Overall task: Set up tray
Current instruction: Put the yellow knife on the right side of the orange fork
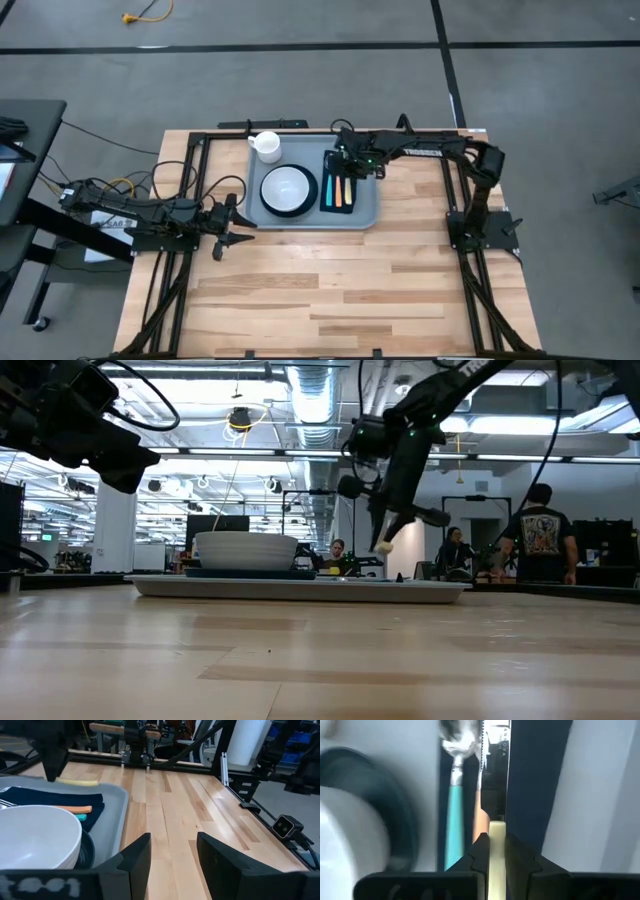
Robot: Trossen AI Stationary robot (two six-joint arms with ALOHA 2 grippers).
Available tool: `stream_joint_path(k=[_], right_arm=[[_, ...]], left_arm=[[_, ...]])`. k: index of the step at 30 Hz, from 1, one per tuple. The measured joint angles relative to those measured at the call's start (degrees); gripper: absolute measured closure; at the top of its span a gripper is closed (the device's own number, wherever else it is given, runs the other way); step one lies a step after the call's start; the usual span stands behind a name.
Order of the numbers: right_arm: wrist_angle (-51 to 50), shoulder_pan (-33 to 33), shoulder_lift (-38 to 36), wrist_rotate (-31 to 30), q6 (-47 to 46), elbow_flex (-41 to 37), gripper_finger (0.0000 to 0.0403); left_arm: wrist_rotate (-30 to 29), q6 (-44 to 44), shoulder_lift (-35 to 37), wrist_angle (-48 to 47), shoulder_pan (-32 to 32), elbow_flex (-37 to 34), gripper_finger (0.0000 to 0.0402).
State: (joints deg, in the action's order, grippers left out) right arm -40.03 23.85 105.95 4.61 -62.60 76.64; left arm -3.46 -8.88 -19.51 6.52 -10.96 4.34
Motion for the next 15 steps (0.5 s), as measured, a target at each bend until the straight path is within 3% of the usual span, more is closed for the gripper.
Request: stream_joint_path(k=[15], right_arm=[[2.8, 1.4, 6.0, 1.5, 0.7, -0.1, 0.0376]], left_arm=[[0.2, 0.9, 0.0, 0.2, 0.0, 0.0, 0.0254]])
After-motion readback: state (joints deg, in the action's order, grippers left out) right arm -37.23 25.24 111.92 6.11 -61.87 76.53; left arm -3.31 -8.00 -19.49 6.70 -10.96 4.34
